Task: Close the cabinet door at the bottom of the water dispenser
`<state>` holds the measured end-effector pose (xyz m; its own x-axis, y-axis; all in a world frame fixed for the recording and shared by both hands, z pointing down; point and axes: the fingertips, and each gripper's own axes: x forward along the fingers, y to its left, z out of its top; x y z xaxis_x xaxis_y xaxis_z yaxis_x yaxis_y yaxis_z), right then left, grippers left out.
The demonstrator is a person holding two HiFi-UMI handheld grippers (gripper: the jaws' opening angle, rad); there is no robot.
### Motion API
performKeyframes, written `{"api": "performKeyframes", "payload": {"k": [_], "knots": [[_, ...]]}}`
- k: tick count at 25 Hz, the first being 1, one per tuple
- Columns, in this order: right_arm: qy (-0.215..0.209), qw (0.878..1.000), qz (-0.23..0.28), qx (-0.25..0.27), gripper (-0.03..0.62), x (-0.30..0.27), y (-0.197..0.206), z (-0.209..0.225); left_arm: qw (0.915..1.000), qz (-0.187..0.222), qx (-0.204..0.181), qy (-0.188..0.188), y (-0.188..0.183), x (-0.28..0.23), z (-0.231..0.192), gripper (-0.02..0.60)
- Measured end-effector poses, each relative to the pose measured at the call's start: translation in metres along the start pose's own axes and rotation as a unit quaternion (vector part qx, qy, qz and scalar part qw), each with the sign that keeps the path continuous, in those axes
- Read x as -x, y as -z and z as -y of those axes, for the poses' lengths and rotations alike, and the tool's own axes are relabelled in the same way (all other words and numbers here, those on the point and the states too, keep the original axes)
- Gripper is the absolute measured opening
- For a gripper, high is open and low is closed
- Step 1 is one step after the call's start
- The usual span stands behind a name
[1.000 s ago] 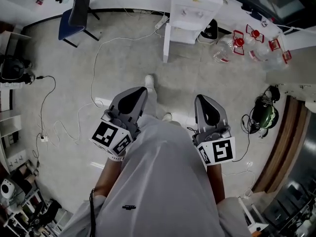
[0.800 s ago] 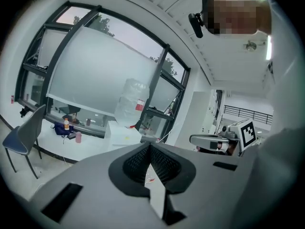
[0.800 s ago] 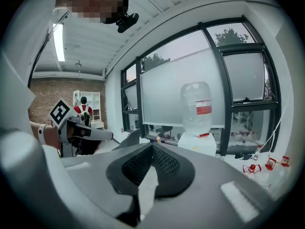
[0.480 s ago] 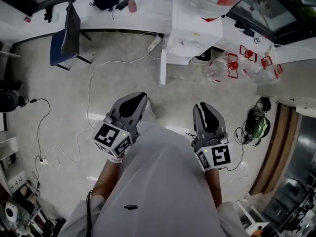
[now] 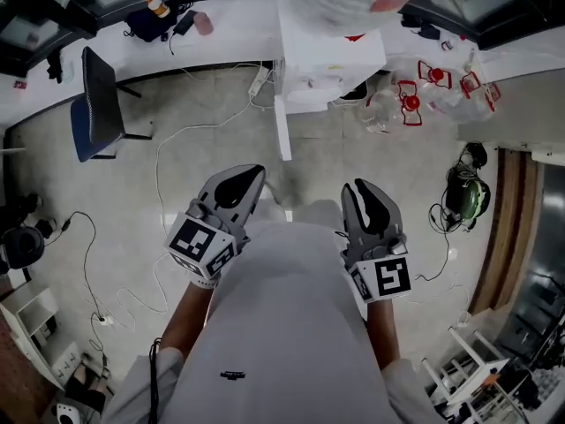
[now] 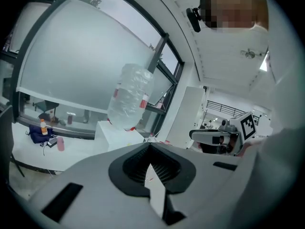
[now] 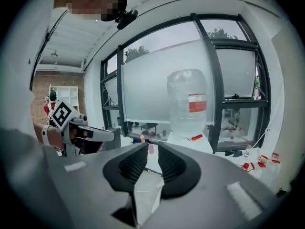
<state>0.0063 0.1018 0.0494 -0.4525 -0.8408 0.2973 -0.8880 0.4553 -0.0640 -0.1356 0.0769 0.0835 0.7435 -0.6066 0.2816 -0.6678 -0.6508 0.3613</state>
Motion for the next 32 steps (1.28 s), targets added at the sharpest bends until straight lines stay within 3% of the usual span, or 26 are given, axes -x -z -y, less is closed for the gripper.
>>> {"api": "performKeyframes", "payload": {"k": [10,20,32], "knots": [[-0.021,0.999,-0.025,-0.022,0.074,-0.036,0.029,0.037,0.9980,-0.052,0.018,-0.032,0.022,-0.036,-0.015,0.006],[-0.069,0.996,-0.052,-0.029,0.075,-0.072,0.076,0.019,0.9946,-0.063,0.047,-0.068,0.048,-0.054,-0.043,0.006],[-0.080,0.991,-0.103,-0.042,0.079,-0.120,0.165,0.012,0.9879,-0.098,0.078,-0.091,0.116,-0.051,-0.080,0.006]]}}
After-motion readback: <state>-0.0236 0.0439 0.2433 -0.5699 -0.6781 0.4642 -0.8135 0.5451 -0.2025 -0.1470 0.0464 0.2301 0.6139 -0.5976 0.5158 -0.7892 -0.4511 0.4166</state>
